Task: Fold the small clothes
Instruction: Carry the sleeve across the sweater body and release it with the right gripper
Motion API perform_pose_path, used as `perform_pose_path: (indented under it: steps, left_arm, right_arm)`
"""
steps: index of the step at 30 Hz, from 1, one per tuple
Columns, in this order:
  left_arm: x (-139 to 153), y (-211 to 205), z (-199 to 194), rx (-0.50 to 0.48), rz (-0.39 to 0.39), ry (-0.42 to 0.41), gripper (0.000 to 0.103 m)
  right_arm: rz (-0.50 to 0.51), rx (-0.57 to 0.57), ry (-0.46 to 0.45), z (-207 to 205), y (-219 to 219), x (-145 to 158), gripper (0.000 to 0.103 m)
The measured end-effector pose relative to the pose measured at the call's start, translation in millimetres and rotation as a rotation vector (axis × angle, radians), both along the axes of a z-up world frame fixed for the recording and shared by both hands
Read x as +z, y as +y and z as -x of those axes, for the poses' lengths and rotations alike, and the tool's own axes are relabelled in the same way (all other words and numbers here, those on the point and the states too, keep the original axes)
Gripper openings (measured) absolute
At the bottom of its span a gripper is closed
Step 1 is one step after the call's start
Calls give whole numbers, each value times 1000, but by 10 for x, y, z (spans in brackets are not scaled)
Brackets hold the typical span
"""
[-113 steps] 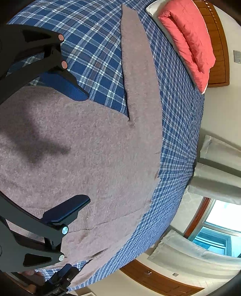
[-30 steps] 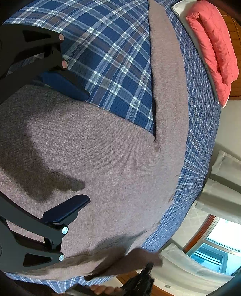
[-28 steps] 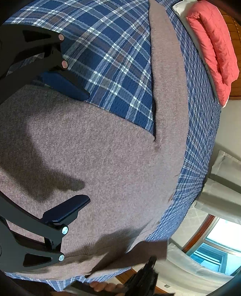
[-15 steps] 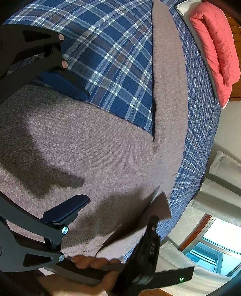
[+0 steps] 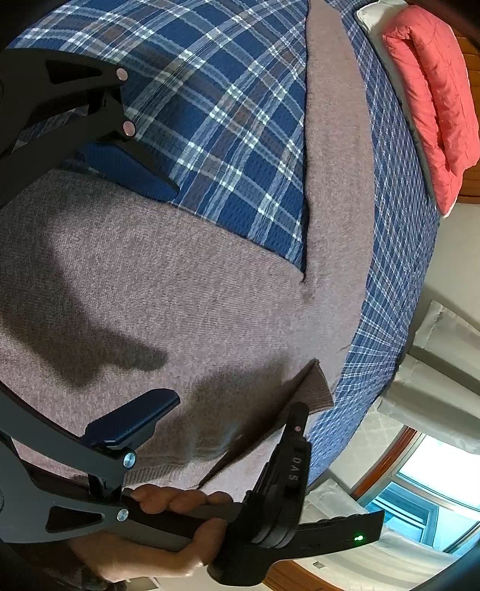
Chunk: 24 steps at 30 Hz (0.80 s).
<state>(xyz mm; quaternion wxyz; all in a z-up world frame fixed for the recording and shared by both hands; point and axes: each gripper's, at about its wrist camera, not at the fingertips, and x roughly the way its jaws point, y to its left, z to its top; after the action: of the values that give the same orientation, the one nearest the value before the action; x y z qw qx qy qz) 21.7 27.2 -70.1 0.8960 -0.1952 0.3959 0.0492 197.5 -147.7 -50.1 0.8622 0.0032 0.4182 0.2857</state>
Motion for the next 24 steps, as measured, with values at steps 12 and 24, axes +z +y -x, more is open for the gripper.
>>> perform_pose_path:
  steps: [12, 24]
  left_arm:
    - [-4, 7, 0, 1, 12, -7, 101]
    - [-10, 30, 15, 2, 37, -21, 101]
  right_arm:
    - [-169, 19, 185, -146, -198, -28, 34]
    - [271, 54, -48, 42, 584, -159, 46]
